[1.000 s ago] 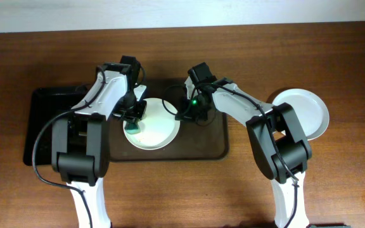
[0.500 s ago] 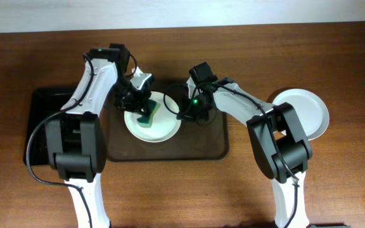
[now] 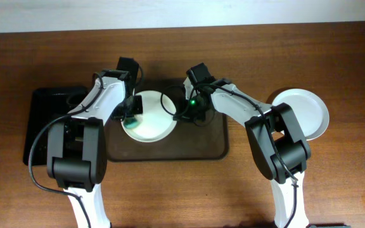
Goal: Clean dirty plates on tray and stack at the side
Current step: 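Scrub the held plate with the sponge in the left gripper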
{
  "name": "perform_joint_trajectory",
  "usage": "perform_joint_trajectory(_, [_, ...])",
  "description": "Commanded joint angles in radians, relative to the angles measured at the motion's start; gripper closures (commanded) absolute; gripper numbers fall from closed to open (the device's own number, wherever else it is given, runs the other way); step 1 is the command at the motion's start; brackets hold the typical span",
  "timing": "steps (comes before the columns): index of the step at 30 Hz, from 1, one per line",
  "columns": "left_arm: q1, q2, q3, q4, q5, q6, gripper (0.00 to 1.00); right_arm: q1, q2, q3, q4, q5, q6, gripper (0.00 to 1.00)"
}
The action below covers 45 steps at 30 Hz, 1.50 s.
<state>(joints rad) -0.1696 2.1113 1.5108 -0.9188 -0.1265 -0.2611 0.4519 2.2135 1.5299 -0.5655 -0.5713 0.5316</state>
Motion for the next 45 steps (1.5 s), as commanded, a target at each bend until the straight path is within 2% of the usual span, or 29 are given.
perform_joint_trajectory(1, [0.036, 0.086, -0.05, 0.116, -0.37, -0.087, 1.0, -0.021, 0.018, 0.006, -0.013, 0.045, -0.003, 0.96])
perform_joint_trajectory(5, [-0.002, 0.086, -0.048, 0.264, -0.372, -0.086, 1.0, -0.021, 0.018, 0.006, -0.014, 0.048, -0.003, 0.96])
perform_joint_trajectory(10, [-0.051, 0.086, -0.027, 0.247, -0.341, -0.083, 1.0, -0.021, 0.018, 0.006, 0.024, 0.014, -0.003, 0.95])
perform_joint_trajectory(11, [-0.052, 0.086, -0.027, 0.223, -0.278, -0.083, 1.0, -0.023, 0.018, 0.007, 0.068, -0.04, -0.02, 0.87])
perform_joint_trajectory(12, [-0.048, 0.086, -0.027, 0.206, -0.211, -0.083, 1.0, -0.023, 0.018, 0.008, 0.128, -0.095, -0.027, 0.67])
perform_joint_trajectory(13, [-0.04, 0.086, -0.027, 0.199, -0.161, -0.083, 1.0, -0.023, 0.018, 0.008, 0.175, -0.131, -0.027, 0.52])
perform_joint_trajectory(14, [-0.032, 0.086, -0.027, 0.192, -0.118, -0.084, 1.0, -0.022, 0.018, 0.008, 0.22, -0.152, -0.025, 0.44])
perform_joint_trajectory(15, [-0.023, 0.086, -0.027, 0.183, -0.063, -0.084, 1.0, -0.02, 0.018, 0.008, 0.235, -0.148, -0.022, 0.4])
perform_joint_trajectory(18, [-0.003, 0.086, -0.027, 0.174, 0.061, -0.084, 1.0, 0.001, 0.018, 0.008, 0.23, -0.008, 0.036, 0.39])
perform_joint_trajectory(22, [-0.001, 0.086, -0.027, 0.159, 0.098, -0.083, 1.0, 0.078, 0.018, 0.008, 0.222, 0.225, 0.129, 0.41])
perform_joint_trajectory(25, [0.003, 0.086, -0.027, 0.156, 0.113, -0.083, 1.0, 0.114, 0.018, 0.008, 0.214, 0.346, 0.19, 0.64])
perform_joint_trajectory(28, [0.002, 0.086, -0.027, 0.142, 0.16, -0.083, 1.0, 0.117, 0.019, 0.008, 0.203, 0.429, 0.224, 0.71])
perform_joint_trajectory(29, [0.002, 0.086, -0.027, 0.143, 0.169, -0.083, 1.0, 0.117, 0.019, 0.008, 0.197, 0.436, 0.226, 0.8])
perform_joint_trajectory(30, [0.002, 0.086, -0.027, 0.143, 0.169, -0.083, 1.0, 0.117, 0.019, 0.008, 0.181, 0.446, 0.227, 0.96])
perform_joint_trajectory(33, [0.003, 0.086, -0.021, 0.137, 0.169, -0.082, 1.0, 0.1, 0.019, 0.008, 0.09, 0.451, 0.256, 0.96])
perform_joint_trajectory(37, [-0.004, 0.086, 0.145, 0.04, 0.245, 0.237, 1.0, 0.066, 0.019, 0.008, 0.047, 0.425, 0.263, 0.96])
perform_joint_trajectory(39, [-0.02, 0.086, 0.196, 0.042, 0.283, 0.363, 1.0, 0.064, 0.019, 0.008, 0.045, 0.423, 0.263, 0.96])
perform_joint_trajectory(43, [-0.026, 0.086, 0.197, 0.05, 0.452, 0.482, 1.0, 0.064, 0.019, 0.008, 0.045, 0.422, 0.263, 0.96])
perform_joint_trajectory(45, [-0.029, 0.088, 0.182, 0.082, 0.463, 0.493, 1.0, 0.064, 0.019, 0.008, 0.045, 0.42, 0.262, 0.96])
